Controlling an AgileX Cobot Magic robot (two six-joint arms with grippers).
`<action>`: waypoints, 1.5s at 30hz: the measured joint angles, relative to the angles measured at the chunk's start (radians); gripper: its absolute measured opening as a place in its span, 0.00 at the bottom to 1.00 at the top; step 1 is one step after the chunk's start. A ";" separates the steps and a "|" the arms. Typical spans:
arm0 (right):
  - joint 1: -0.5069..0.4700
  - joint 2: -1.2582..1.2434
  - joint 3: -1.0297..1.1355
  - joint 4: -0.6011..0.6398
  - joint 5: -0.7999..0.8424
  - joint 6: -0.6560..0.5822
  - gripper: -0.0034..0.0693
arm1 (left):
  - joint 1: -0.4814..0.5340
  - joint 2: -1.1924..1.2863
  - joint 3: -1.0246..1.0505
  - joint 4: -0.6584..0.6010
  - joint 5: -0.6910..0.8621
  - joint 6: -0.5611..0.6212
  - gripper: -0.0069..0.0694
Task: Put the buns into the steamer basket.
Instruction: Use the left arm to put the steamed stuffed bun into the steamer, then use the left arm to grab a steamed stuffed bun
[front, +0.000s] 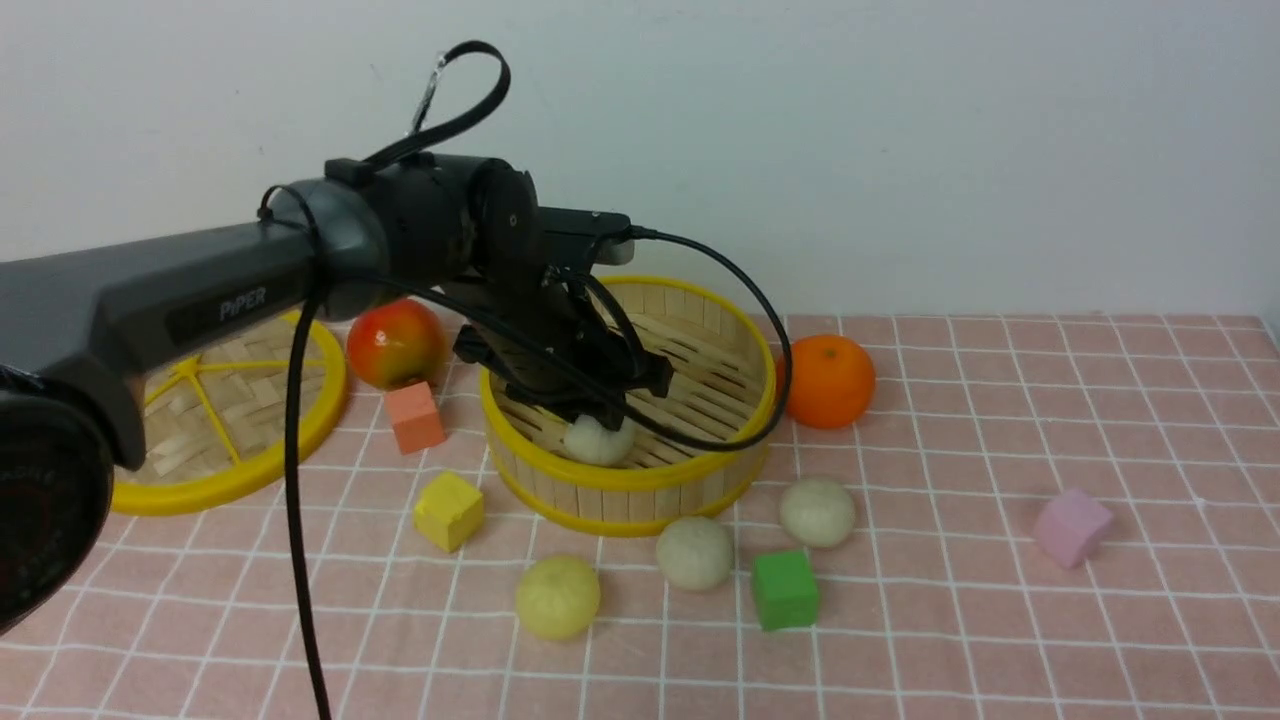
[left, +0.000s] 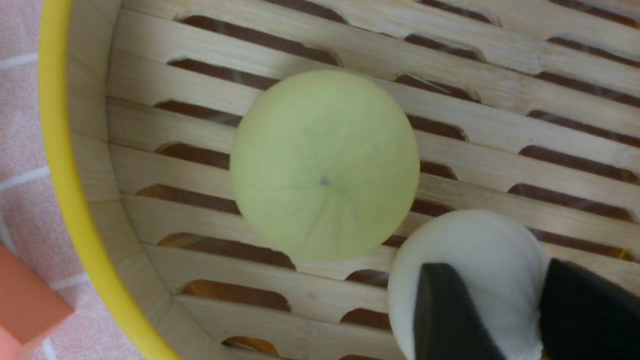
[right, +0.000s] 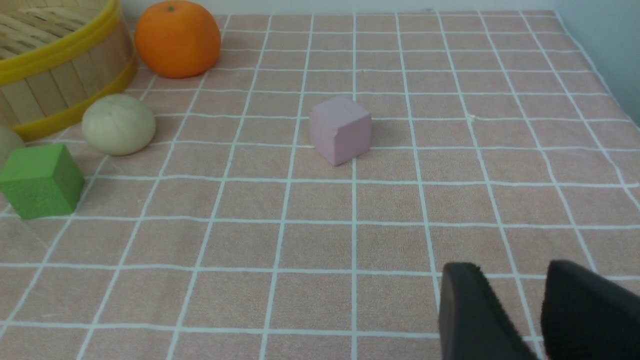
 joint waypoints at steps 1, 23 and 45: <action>0.000 0.000 0.000 0.000 0.000 0.000 0.38 | 0.000 0.000 0.000 0.000 0.006 0.000 0.51; 0.000 0.000 0.000 0.000 0.000 0.000 0.38 | -0.142 -0.400 0.466 0.054 0.138 -0.045 0.09; 0.000 0.000 0.000 0.000 0.000 0.000 0.38 | -0.089 -0.233 0.485 0.035 -0.098 -0.046 0.45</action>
